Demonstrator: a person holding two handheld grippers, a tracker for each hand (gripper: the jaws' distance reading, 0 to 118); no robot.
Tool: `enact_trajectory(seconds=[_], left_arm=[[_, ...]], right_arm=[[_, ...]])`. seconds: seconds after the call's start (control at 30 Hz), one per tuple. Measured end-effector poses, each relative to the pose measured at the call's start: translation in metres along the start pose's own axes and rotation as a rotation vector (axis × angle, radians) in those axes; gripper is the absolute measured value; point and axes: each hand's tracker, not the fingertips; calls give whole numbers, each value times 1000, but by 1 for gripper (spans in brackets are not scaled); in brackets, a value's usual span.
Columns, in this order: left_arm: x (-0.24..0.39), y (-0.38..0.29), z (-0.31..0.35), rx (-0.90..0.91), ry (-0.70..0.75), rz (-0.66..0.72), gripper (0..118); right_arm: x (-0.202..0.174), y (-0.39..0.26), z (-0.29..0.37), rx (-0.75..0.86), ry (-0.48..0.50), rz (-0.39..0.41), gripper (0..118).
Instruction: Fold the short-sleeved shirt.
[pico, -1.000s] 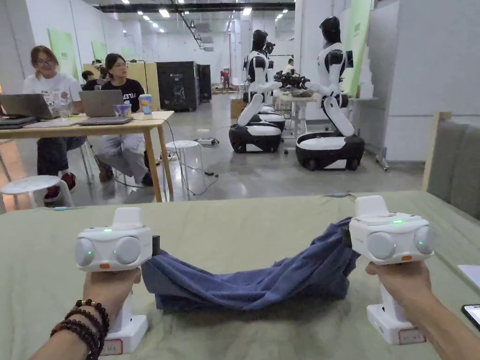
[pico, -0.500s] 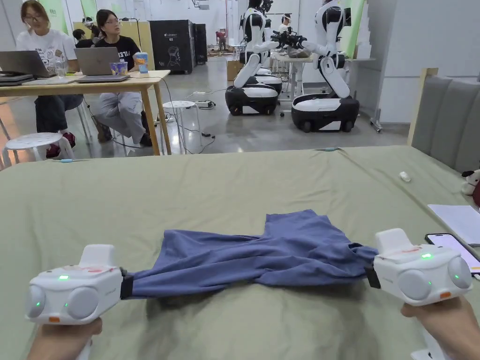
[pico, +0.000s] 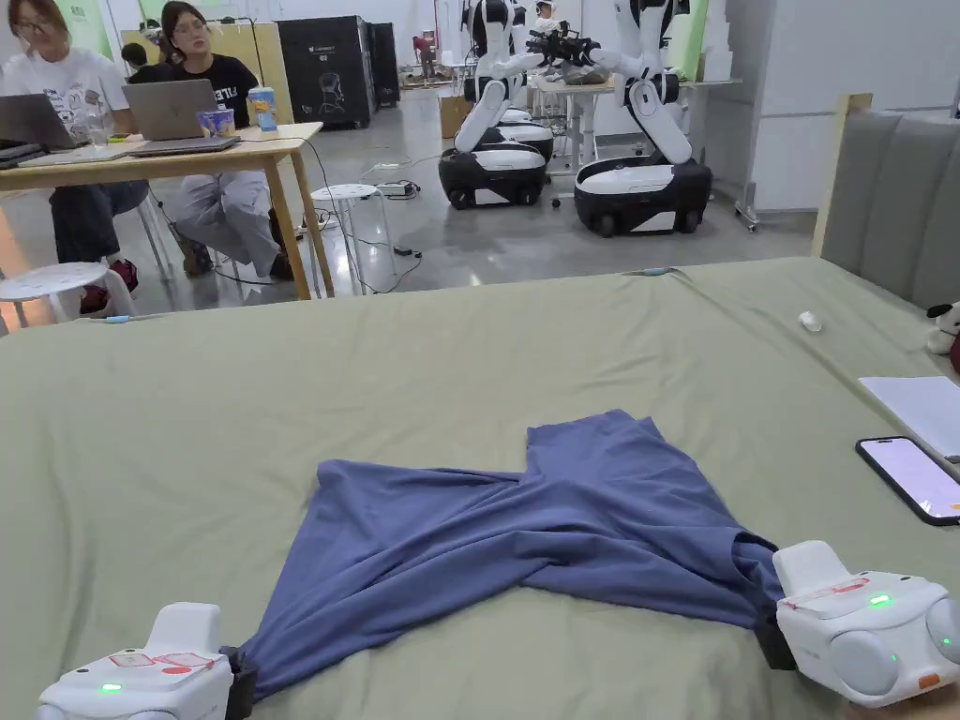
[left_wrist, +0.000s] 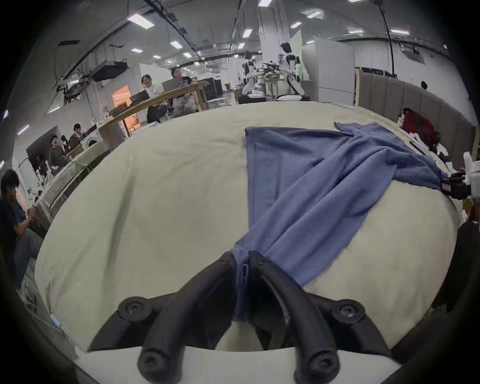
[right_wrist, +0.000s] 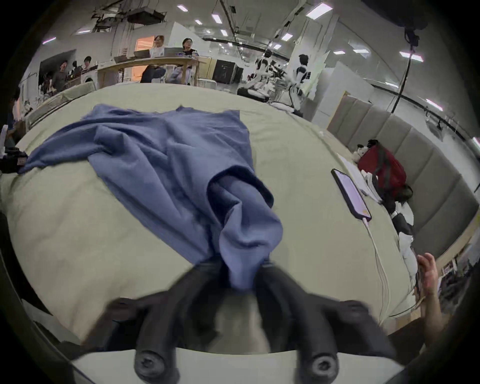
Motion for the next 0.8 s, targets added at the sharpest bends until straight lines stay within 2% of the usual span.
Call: enact_trajectory(seconds=[0.03, 0.07, 0.1, 0.13, 0.17, 0.2, 0.23, 0.27, 0.3, 0.33, 0.37, 0.4, 0.47, 0.57, 0.8], left_arm=[[0, 2, 2, 8, 15, -9, 37], [-1, 4, 4, 26, 52, -31, 64], [-2, 7, 6, 46, 81, -48, 90], [-3, 9, 8, 55, 80, -51, 117], [-3, 11, 9, 58, 76, -51, 118], [-3, 15, 13, 88, 57, -38, 115], [-3, 18, 13, 89, 67, -39, 106], [-2, 22, 14, 87, 65, -38, 91], [2, 24, 16, 91, 68, -36, 70], [3, 25, 15, 102, 74, -36, 31], [5, 26, 13, 116, 86, -34, 6], [6, 28, 10, 120, 98, -28, 0], [8, 30, 8, 117, 121, 7, 0], [8, 33, 5, 106, 92, 59, 0], [11, 37, 7, 109, 96, 29, 0]], right_arm=[[3, 2, 5, 19, 20, -22, 80], [4, 5, 9, 36, 39, -36, 106], [9, 8, 4, 45, 37, -41, 118], [8, 13, 10, 66, 24, -43, 118], [7, 20, 14, 91, 11, -30, 113], [6, 27, 15, 99, -2, -22, 106], [2, 37, 23, 102, -17, -11, 90], [-1, 44, 25, 110, -29, 1, 70], [-3, 49, 26, 127, -35, 5, 43], [-5, 53, 25, 135, -41, 0, 14], [-5, 57, 21, 137, -42, -9, 8], [-7, 61, 19, 138, -43, -24, 8], [-11, 67, 18, 141, -34, -34, 0], [-18, 71, 11, 147, -51, -31, 0], [-20, 81, -2, 143, -51, -35, 0]])
